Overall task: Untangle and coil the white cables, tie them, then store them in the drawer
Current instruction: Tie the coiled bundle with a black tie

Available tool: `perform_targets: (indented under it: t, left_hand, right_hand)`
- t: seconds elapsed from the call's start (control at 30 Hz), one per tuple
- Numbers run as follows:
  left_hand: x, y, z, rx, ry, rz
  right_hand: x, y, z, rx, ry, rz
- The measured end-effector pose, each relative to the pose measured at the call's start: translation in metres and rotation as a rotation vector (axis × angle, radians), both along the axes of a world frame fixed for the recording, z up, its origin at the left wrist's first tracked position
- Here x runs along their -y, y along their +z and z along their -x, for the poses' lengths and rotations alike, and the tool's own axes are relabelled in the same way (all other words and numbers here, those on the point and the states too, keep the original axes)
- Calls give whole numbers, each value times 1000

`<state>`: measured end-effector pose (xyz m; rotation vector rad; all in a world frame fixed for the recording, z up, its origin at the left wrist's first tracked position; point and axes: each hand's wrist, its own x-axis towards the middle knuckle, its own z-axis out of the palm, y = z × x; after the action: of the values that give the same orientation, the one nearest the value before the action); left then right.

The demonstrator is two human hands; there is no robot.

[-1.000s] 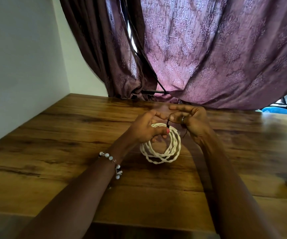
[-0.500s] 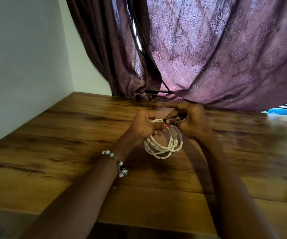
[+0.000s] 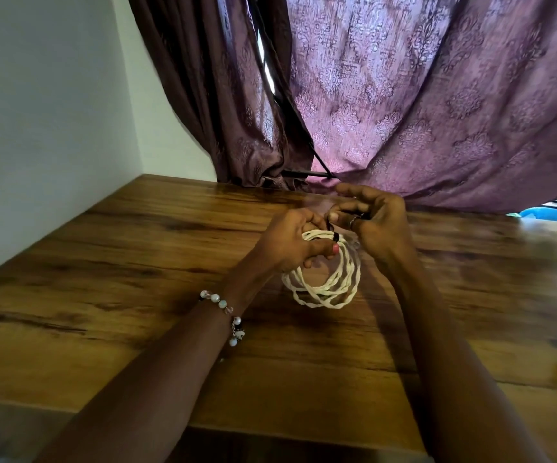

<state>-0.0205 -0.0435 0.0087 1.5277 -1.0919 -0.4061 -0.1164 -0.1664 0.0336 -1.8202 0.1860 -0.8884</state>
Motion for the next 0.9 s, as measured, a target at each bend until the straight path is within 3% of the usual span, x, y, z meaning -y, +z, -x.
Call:
perform_targets:
  t: [0.27, 0.37, 0.47, 0.67, 0.77, 0.9]
  left_hand:
    - [5, -5, -5, -62, 115, 43]
    - [9, -6, -5, -186, 172, 97]
    - [9, -6, -6, -350, 158, 136]
    - [-3, -1, -17, -691, -35, 153]
    - [-6, 2, -21, -796, -99, 172]
    - [-4, -2, -22, -819, -25, 221]
  right_hand:
    - [-4, 3, 4, -59, 30, 215]
    - [-4, 3, 2, -71, 12, 233]
    - [-6, 1, -1, -80, -33, 409]
    - [-9, -2, -3, -24, -83, 680]
    - [-8, -4, -6, -26, -115, 793]
    - [-10, -10, -12, -40, -116, 937]
